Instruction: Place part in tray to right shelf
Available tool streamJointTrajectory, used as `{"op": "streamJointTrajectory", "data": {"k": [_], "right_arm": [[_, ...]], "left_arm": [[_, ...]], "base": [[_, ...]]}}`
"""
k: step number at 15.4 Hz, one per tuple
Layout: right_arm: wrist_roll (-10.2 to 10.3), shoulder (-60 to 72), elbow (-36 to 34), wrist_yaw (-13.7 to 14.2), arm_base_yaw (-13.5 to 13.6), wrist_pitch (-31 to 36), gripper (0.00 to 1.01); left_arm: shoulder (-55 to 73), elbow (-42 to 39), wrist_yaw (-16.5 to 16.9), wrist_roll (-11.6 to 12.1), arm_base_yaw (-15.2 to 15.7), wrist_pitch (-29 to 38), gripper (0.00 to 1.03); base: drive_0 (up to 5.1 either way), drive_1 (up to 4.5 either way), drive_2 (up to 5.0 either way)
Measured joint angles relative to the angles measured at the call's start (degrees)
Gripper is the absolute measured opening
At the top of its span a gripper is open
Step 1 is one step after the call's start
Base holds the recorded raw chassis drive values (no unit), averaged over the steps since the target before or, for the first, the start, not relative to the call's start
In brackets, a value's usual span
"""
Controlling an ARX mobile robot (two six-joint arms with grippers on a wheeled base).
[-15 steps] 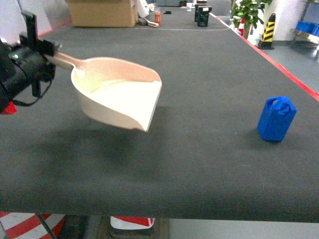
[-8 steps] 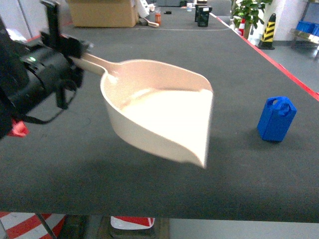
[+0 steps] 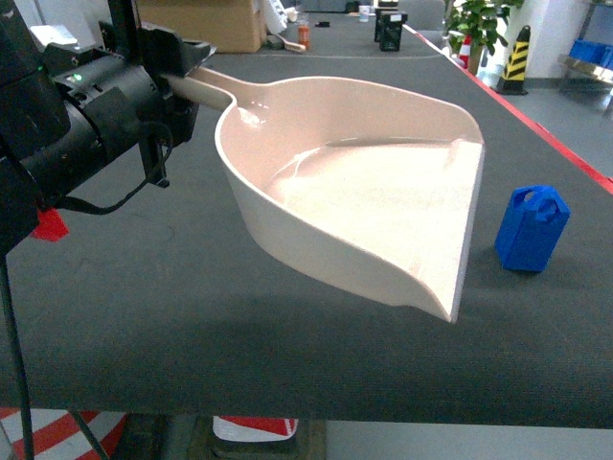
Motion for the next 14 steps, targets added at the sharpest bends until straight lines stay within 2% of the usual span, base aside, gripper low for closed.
{"op": "streamJointTrajectory", "data": {"k": [1,2,5,6,7,8,9,10,12,13,14], "right_arm": [[0.00,0.00,0.00,0.00,0.00,0.02,0.98],[0.00,0.00,-0.02,0.00,0.00,0.02,0.98],[0.00,0.00,0.00,0.00,0.00,0.02,0.98],[-0.39,1.03,0.83,3.08,0.94,-3.50,0.98],[-1.36,5.75,2.51,7.93,2.14,-6.16,0.98],[-2.40,14.36,3.72,10.10,0.76,-2.19,0.98],[-2.97,20.50,4.61,10.27,-1.55,2.19,0.98],[-3.69,27.98,5.84,9.53,-4.11,8.11,0.98],[-4.68,42.21,10.16,6.43,-6.45,18.34,0.98],[-5.35,54.80,15.50,3.41,-6.73,24.24,0.98],[-5.38,64.61,20.22,0.46,-6.93,26.32,0.98]], "left_arm": [[-0.09,0.13,2.25,0.24,-0.11,-0.09,0.12],[-0.09,0.09,2.86,0.28,-0.28,-0.52,0.12],[-0.09,0.09,2.93,0.28,-0.31,-0.31,0.12],[-0.09,0.09,2.91,0.28,-0.31,-0.31,0.12],[-0.09,0.09,2.86,0.28,-0.13,-0.33,0.12],[-0.09,0.09,2.82,0.42,-0.13,-0.42,0.12],[-0.09,0.09,2.97,0.46,-0.20,-0.22,0.12],[-0.09,0.09,2.97,0.50,-0.20,-0.20,0.12],[-0.09,0.09,2.95,0.68,-0.20,-0.46,0.12],[-0.09,0.09,2.91,0.68,-0.20,-0.11,0.12],[-0.09,0.09,3.02,0.68,-0.20,-0.42,0.12]], "base": [[0.0,0.00,0.0],[0.0,0.00,0.0],[0.0,0.00,0.0],[0.0,0.00,0.0],[0.0,0.00,0.0],[0.0,0.00,0.0],[0.0,0.00,0.0],[0.0,0.00,0.0],[0.0,0.00,0.0],[0.0,0.00,0.0],[0.0,0.00,0.0]]}}
